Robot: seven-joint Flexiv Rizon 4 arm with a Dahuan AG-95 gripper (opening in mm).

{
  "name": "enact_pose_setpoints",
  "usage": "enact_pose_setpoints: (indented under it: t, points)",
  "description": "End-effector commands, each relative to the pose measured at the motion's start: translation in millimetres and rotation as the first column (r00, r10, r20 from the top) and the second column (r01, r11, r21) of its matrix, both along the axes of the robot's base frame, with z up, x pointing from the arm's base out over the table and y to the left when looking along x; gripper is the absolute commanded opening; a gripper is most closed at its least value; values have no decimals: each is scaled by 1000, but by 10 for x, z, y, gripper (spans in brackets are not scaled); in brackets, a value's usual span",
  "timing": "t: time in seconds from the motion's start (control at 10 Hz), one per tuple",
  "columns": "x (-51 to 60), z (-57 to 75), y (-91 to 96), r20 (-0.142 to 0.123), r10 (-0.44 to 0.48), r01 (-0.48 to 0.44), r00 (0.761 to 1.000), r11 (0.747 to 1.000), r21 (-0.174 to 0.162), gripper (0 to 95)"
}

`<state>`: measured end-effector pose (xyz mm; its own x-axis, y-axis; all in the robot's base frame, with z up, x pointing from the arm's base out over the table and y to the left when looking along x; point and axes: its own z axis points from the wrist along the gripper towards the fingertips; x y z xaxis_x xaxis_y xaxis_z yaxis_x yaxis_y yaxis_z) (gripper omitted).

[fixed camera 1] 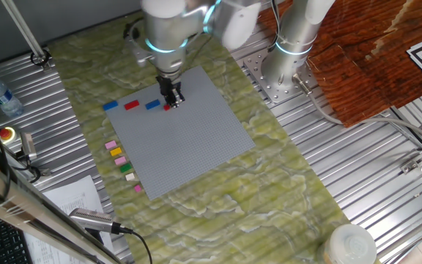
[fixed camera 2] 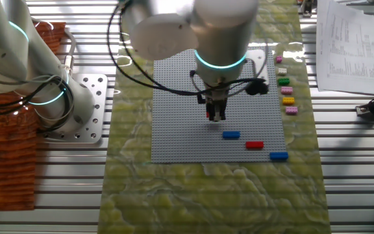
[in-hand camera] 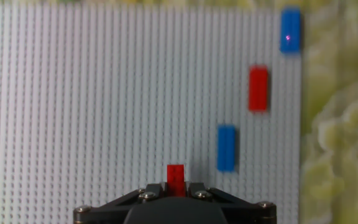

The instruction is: Stack small Lego blocks randomly, one at a time

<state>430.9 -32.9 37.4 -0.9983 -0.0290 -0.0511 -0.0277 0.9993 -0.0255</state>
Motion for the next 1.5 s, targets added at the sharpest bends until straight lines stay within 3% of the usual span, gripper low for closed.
enact_pose_setpoints:
  t: [0.1,0.5,1.2,1.5]
  points:
    - [-39,-85,1,16,-15,15,1000,1000,-8,0]
    - [86,-176,-35,21,-44,44,999,999,-22,0]
    - [90,-182,-127,13,-6,6,1000,1000,-19,0]
    - [95,-201,-133,-3,11,-11,1000,1000,-20,0]
